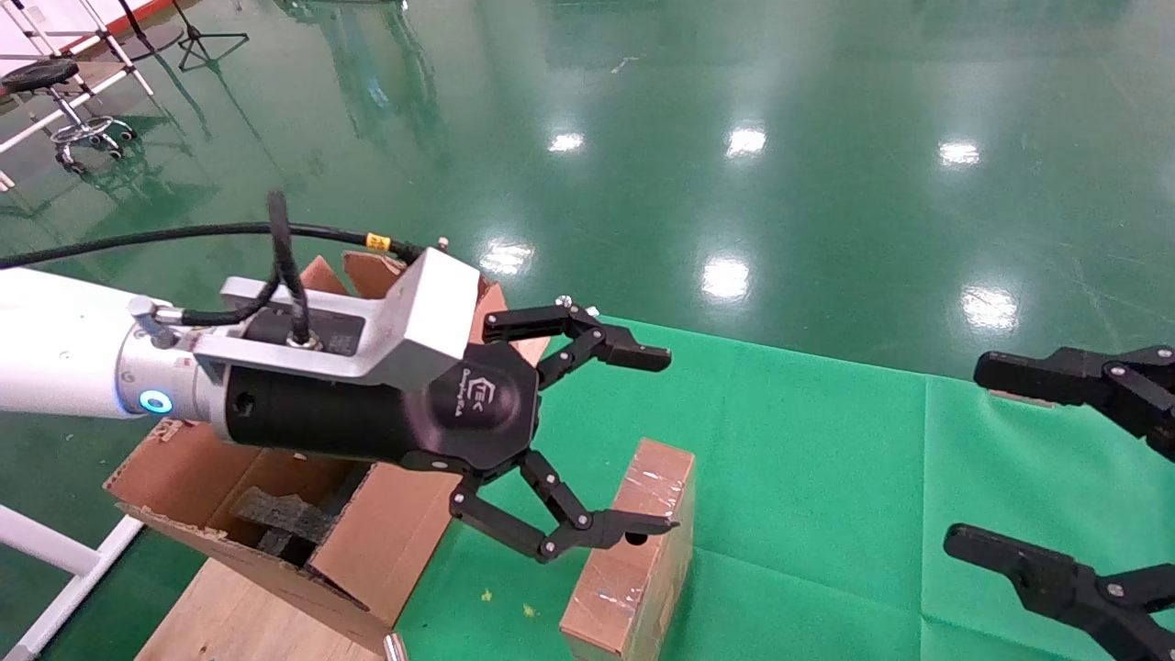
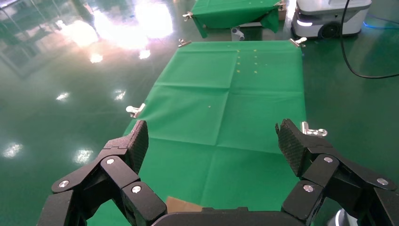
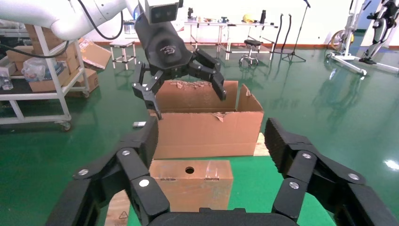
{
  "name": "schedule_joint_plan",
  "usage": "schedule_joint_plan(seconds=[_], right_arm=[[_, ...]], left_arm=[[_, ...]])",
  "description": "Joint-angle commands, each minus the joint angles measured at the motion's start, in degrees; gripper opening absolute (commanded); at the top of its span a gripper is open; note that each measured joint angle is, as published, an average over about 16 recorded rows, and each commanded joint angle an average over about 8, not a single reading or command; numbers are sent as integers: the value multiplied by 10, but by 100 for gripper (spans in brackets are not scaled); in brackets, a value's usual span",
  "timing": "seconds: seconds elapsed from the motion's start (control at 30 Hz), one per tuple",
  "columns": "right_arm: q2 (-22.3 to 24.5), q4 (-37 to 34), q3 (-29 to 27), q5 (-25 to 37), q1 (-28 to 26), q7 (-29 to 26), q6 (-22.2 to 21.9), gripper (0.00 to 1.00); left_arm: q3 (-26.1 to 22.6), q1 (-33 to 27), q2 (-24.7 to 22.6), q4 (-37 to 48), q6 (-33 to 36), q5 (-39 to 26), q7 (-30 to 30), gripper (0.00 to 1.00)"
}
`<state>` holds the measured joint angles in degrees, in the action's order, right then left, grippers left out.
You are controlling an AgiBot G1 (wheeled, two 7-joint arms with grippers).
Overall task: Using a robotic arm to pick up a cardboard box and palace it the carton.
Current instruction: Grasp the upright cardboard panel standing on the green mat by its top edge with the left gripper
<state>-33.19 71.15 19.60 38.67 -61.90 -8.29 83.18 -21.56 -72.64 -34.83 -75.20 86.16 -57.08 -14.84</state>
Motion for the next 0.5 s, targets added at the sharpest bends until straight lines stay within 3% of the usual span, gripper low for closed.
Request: schedule_joint_plan(seconds=[0.03,0.23,0.5], right_arm=[[0,0,0,0,0,0,0,0],[0,0,0,0,0,0,0,0],[0,0,0,0,0,0,0,0]], left_arm=[[1,0,-1,2,1,2,3,100],[-15,-30,3,-6,-21,-51,-47,100],[-72,-131,-34,-14,-32,-164,-237,100]])
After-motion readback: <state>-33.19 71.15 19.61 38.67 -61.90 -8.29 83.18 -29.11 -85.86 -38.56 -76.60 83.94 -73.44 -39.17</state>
